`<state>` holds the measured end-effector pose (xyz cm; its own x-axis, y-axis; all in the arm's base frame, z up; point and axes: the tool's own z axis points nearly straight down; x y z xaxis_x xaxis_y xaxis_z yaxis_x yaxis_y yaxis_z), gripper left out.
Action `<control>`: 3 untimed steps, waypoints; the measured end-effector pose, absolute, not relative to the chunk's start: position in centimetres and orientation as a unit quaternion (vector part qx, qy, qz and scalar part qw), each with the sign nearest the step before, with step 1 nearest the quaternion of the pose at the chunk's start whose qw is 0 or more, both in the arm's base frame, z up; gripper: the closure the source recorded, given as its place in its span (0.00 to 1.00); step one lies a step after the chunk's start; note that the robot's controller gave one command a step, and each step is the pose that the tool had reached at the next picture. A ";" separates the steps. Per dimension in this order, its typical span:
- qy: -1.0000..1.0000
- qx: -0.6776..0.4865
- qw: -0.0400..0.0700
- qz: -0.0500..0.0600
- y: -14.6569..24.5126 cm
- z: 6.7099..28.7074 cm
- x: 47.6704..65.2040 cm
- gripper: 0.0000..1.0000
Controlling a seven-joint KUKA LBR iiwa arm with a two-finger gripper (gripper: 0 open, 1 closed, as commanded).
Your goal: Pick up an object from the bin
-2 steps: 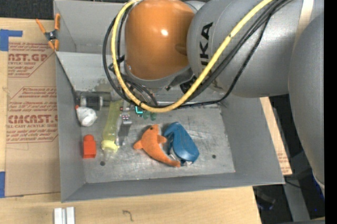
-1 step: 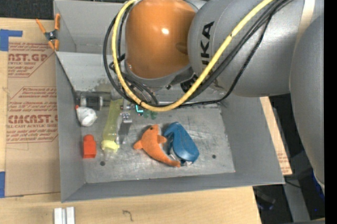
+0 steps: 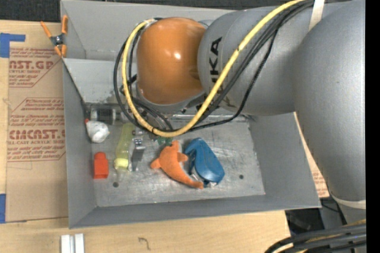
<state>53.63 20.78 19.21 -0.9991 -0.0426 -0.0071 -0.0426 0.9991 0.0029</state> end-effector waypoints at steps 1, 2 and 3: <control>0.998 -0.066 0.002 0.001 22.8 12.4 52.7 0.00; 0.997 -0.076 0.001 0.001 23.3 7.6 52.4 0.00; 0.999 -0.038 0.001 0.001 23.7 7.2 50.0 0.00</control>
Offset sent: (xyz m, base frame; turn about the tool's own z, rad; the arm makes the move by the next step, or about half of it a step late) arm -0.0127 0.0251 -0.1221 -0.1126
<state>49.99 23.71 7.15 -0.9971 -0.0756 -0.0023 -0.0757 0.9971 0.0015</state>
